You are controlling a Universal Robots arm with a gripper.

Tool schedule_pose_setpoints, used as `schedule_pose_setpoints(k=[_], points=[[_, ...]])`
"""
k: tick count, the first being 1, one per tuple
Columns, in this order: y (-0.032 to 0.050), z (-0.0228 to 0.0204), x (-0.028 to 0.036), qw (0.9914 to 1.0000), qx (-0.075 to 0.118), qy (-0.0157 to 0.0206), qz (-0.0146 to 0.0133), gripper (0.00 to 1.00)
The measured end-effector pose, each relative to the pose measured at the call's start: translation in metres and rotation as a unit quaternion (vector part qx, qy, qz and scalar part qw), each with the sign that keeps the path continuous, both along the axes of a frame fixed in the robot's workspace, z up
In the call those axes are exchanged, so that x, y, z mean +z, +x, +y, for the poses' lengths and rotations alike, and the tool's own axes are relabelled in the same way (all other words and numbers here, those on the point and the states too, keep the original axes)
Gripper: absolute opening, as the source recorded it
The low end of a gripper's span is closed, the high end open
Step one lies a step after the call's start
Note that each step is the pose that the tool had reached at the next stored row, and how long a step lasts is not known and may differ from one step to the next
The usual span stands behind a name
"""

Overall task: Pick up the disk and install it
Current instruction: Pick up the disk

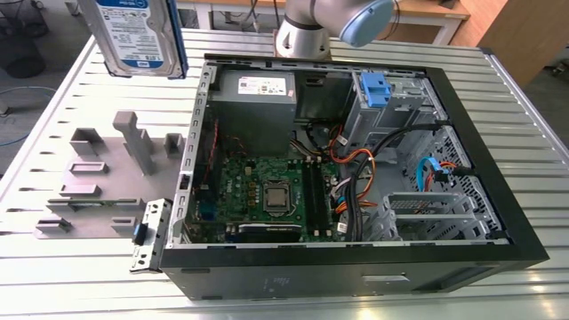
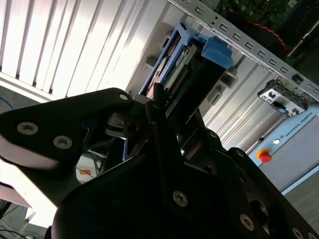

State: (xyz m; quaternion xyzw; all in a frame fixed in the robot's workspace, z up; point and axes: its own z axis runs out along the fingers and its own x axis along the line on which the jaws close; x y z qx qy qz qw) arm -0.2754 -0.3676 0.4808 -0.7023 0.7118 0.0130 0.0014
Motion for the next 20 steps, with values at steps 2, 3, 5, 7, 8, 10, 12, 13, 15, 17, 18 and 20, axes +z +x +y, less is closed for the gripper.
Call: schedule_pose_setpoints(k=[2,3,5,7,8,10,12,13,15,17,18,20], points=[[0.0088,0.0000,-0.0001,1.00000,0.000,0.0000,-0.0001,0.35],[0.0131,0.0000,-0.0001,1.00000,0.000,0.0001,-0.0001,0.35],[0.0218,0.0000,0.0000,1.00000,0.000,0.0000,0.0000,0.35],[0.0306,0.0000,0.0000,1.00000,0.000,0.0000,0.0000,0.35],[0.0354,0.0000,-0.0001,1.00000,0.000,0.0000,-0.0001,0.35],[0.0444,0.0000,0.0000,1.00000,0.000,0.0000,-0.0001,0.35],[0.0533,0.0000,-0.0001,1.00000,0.000,0.0000,-0.0001,0.35],[0.0577,0.0000,-0.0001,1.00000,0.000,0.0000,-0.0001,0.35],[0.0671,0.0000,-0.0001,1.00000,0.000,0.0000,0.0000,0.35],[0.0760,0.0000,-0.0001,1.00000,0.000,0.0000,0.0000,0.35],[0.0805,0.0000,-0.0001,1.00000,0.000,0.0001,-0.0001,0.35],[0.0899,0.0000,-0.0001,1.00000,0.000,0.0001,0.0000,0.35]])
